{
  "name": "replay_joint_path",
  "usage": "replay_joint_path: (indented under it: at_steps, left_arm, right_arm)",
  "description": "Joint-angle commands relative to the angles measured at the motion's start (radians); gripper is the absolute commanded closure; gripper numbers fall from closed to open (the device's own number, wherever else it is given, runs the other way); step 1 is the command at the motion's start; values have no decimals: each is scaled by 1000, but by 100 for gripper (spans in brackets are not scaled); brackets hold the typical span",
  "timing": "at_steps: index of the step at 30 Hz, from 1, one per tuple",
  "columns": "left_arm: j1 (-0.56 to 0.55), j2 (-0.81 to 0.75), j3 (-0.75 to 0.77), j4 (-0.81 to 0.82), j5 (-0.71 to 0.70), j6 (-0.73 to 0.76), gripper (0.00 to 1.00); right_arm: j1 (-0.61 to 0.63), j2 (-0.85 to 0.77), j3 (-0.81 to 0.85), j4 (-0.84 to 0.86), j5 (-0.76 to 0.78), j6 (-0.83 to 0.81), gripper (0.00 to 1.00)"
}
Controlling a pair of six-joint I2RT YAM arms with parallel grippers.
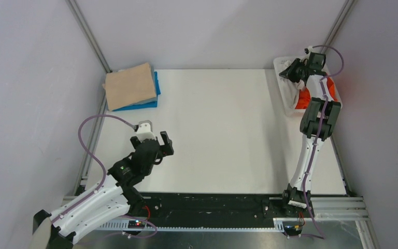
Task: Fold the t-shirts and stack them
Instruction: Grab crumpled tshirt from bin with the right arm, then move the tshirt to the center of the board
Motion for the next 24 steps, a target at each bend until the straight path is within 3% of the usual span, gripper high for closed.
replay_joint_path:
  at_steps: [1,11,15,21,24]
  left_arm:
    - [-2,-12,19,10,-26,5,2]
    - [-2,-41,17,11,-10,-6,2]
    - [-2,-81,4,11,-3,-23,2]
    - [-1,-177,-16,-1,29,-53,2]
    - [-1,-228,-24,-27,29,-82,2]
  right_arm:
    - [-1,-71,29,33,16,22,100]
    - [22,-462,80,155,-20,158,100]
    - [75,-612,82,158,-116,197,100]
    - [231,-765,100,105,-233,207,100]
    - [367,-836,63,85,-229,229,100]
